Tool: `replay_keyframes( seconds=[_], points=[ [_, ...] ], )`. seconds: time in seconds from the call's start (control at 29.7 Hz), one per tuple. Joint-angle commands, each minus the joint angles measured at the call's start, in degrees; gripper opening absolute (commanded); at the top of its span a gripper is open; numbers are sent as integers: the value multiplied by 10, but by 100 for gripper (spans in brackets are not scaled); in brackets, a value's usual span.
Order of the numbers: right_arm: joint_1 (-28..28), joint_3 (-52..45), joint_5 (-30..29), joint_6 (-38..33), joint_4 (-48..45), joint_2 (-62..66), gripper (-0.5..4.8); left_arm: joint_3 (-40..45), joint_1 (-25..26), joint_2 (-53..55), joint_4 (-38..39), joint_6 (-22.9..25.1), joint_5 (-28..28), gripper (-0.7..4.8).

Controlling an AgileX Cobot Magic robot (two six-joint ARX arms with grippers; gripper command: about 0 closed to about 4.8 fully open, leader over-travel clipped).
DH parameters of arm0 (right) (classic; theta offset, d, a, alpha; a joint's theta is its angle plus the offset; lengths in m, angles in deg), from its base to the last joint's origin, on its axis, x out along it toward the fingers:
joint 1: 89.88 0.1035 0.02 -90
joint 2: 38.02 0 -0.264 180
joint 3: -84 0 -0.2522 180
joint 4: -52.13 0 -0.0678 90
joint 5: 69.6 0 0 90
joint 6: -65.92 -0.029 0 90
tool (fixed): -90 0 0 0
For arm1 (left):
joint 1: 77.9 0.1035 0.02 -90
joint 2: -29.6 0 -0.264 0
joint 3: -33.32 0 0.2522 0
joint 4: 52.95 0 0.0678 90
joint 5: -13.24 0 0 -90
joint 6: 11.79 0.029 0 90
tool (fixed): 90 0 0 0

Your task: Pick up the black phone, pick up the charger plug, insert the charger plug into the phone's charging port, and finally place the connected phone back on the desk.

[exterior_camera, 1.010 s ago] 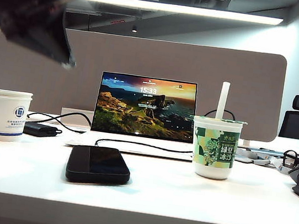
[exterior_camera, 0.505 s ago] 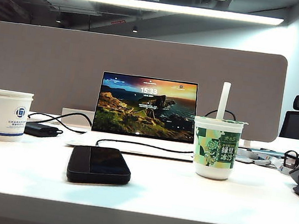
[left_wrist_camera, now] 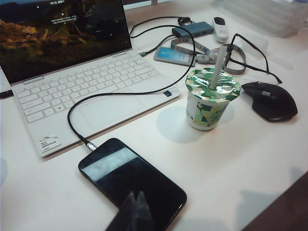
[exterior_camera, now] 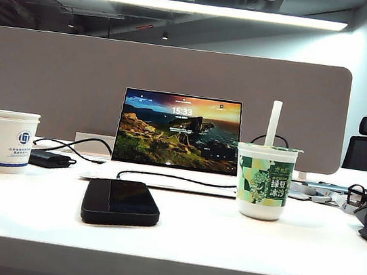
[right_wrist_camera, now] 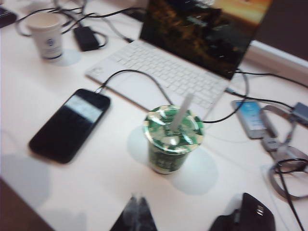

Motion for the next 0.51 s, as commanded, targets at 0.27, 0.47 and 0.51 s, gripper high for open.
replay_keyframes(
  seconds=[0.27,0.47,0.51],
  points=[
    [0,-45,45,-7,0,-50,-1,124,1,-81,-28,-2,7,-6],
    [0,-44,46,-7,0,-50,-1,166,0,-122,-34,-2,6,-6],
    [0,-44,46,-7,0,-50,-1,171,0,-128,-39,-2,6,-6]
  ],
)
